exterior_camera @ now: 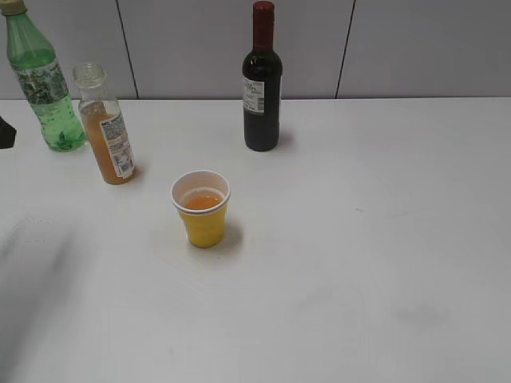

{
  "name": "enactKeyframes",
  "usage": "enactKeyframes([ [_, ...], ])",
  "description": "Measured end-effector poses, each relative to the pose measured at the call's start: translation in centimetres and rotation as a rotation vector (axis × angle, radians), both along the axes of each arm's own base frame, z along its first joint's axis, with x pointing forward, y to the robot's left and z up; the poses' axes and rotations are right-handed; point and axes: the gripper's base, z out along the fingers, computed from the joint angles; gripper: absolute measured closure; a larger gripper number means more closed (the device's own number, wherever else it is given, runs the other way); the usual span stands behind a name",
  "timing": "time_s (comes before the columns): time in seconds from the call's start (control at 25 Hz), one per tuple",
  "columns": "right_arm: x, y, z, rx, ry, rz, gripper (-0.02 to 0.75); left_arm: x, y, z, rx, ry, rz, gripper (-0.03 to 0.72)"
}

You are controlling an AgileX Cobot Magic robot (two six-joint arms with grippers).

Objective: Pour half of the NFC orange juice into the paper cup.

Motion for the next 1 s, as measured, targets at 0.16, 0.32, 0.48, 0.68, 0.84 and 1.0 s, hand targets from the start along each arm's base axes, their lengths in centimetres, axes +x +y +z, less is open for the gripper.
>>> enactKeyframes([
  [0.16, 0.0, 0.0, 0.0, 0.0, 0.0, 0.0, 0.146, -0.4, -0.2, 0.2, -0.024, 0.113, -0.003, 0.095],
  [0.32, 0.0, 0.0, 0.0, 0.0, 0.0, 0.0, 0.144, -1.4, -0.4, -0.1, -0.04, 0.26, -0.012, 0.096],
  [0.48, 0.0, 0.0, 0.0, 0.0, 0.0, 0.0, 0.146, -3.2, -0.5, 0.1, -0.05, 0.393, -0.026, 0.096],
  [0.68, 0.0, 0.0, 0.0, 0.0, 0.0, 0.0, 0.146, -6.1, -0.5, 2.4, -0.043, 0.426, -0.048, 0.096],
  [0.84, 0.0, 0.0, 0.0, 0.0, 0.0, 0.0, 0.146, -8.8, -0.4, 4.5, -0.04, 0.4, -0.063, 0.096],
  [1.0, 0.0, 0.0, 0.0, 0.0, 0.0, 0.0, 0.146, -11.4, -0.3, 6.5, -0.039, 0.328, -0.07, 0.096],
])
